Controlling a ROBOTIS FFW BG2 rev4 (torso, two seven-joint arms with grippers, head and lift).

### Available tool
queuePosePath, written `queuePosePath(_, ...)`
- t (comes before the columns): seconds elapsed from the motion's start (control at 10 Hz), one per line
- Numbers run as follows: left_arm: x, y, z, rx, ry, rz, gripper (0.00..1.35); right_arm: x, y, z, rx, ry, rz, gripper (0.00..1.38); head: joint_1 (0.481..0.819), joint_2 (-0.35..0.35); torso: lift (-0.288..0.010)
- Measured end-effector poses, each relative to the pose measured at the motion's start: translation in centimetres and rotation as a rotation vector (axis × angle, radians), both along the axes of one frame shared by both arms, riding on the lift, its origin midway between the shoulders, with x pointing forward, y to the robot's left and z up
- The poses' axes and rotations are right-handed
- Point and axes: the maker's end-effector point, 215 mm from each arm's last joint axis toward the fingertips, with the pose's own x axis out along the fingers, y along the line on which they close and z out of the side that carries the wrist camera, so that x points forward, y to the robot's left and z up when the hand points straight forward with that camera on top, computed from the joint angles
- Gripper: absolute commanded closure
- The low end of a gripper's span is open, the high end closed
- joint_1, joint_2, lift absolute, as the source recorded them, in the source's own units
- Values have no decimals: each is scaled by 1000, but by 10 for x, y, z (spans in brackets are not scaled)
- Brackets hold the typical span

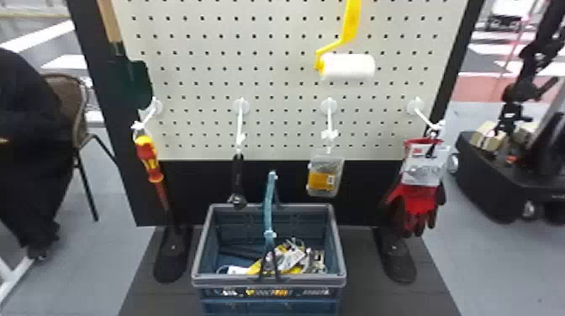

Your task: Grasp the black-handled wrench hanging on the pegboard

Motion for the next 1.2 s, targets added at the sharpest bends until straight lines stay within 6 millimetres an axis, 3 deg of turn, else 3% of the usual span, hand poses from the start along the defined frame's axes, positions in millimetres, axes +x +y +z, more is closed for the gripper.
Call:
queuePosePath(0.4,72,-43,29,11,-53,-236,344,-1,2,-3,5,8,2,133,549,0,-100)
queuePosePath(0.9,165,-67,99,47,-137,-401,340,-1,4,-3,9,9,4,133,549,0,-100)
queuePosePath(1.2,212,-87,125,15,-149,-484,302,0,6,-4,11,9,7,133,549,0,-100)
